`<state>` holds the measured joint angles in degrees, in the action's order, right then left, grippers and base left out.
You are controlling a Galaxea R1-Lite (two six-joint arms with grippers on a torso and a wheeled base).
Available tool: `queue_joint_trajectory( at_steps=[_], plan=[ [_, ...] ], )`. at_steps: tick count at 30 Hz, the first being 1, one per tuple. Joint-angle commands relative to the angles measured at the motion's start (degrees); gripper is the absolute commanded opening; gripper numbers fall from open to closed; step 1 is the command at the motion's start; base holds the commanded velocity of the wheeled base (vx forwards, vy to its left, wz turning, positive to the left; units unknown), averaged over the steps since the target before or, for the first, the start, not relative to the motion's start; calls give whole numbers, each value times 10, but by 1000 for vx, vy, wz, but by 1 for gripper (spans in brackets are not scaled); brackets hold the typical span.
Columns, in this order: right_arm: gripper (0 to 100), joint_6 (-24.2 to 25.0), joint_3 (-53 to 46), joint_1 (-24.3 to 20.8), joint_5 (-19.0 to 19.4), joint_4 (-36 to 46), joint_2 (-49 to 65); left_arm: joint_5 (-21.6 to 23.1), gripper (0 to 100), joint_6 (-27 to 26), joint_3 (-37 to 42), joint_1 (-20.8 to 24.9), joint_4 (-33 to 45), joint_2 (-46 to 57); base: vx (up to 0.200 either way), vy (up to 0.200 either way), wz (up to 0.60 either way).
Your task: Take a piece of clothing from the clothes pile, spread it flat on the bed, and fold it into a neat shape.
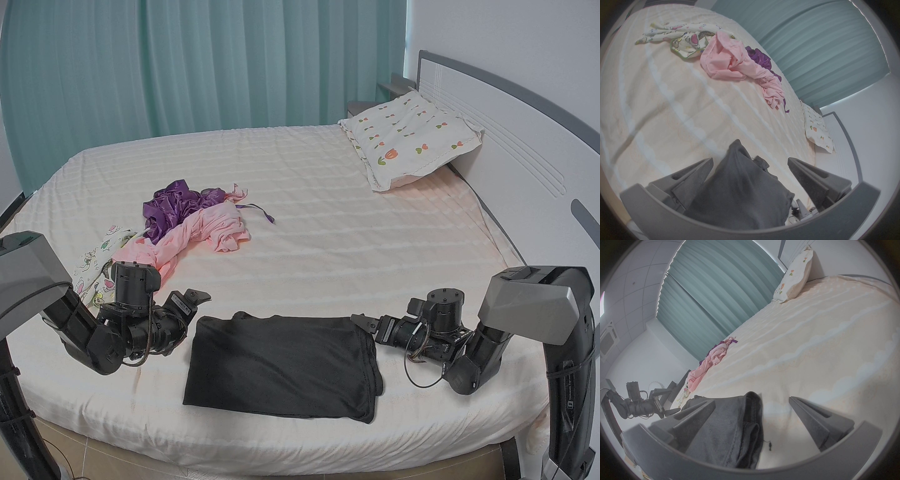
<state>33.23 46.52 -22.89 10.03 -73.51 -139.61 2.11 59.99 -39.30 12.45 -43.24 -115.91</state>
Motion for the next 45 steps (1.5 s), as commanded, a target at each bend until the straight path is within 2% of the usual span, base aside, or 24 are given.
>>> queue_joint_trajectory(
  at_steps=[1,5,6,19,20,22,30,31,40,45],
  plan=[
    [100,1,24,-11,-3,0,-27,11,100,23,3,-2,-3,10,0,0,0],
    [100,0,36,-13,-9,2,-28,12,100,31,4,-2,-4,9,0,0,0],
    [0,0,38,-17,-9,2,-28,12,100,31,5,-2,-4,8,0,0,0],
    [0,8,63,-11,-13,20,-30,12,100,34,5,-3,-4,2,0,0,0],
    [0,24,78,-8,-32,21,-31,11,100,34,5,-3,-4,2,0,0,0],
    [0,28,87,-7,-41,21,-33,11,100,34,5,-3,-4,2,0,0,0],
    [0,27,81,-5,-42,21,-31,11,100,34,4,-4,-4,-2,0,0,0],
    [100,27,79,-6,-42,22,-31,11,100,34,4,-4,-4,-5,0,0,0],
    [100,27,16,4,-38,22,23,11,100,35,5,-7,-4,-16,0,0,0],
    [100,27,-93,2,-19,12,73,11,100,35,12,-7,-4,-14,0,0,0]
  ],
)
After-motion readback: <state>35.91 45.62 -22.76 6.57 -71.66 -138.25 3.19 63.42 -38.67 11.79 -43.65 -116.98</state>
